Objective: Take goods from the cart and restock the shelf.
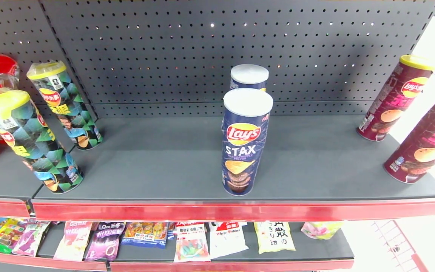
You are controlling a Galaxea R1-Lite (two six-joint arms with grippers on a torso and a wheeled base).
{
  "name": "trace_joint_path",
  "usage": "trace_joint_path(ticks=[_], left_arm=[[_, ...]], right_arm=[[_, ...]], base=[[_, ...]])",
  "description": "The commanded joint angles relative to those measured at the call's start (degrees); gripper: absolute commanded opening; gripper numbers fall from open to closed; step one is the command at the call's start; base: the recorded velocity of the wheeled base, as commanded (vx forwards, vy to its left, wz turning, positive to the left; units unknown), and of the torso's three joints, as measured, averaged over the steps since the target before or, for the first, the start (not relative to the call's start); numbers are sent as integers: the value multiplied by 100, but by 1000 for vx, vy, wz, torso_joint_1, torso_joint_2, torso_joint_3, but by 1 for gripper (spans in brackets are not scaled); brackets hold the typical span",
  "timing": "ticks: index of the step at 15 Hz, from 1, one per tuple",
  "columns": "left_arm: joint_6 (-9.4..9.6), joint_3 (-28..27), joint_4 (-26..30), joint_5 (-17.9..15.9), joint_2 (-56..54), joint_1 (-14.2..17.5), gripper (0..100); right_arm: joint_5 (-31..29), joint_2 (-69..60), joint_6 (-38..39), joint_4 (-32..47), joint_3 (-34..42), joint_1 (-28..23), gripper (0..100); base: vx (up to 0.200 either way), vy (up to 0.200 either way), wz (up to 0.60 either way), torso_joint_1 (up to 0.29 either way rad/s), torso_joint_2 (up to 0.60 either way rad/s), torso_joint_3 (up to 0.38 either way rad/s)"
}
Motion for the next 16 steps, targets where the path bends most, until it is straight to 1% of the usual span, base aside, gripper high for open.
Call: trace_joint_path(ticks=[1, 16], left_arm=[[-1, 0, -1, -2, -2, 1, 100], [-1, 0, -1, -2, -2, 1, 100]], right_arm=[[1, 7, 0, -1, 0, 3, 100], [1, 7, 18, -1, 0, 3, 100]], base=[[0, 0, 0, 0, 0, 0], [0, 0, 0, 0, 0, 0]])
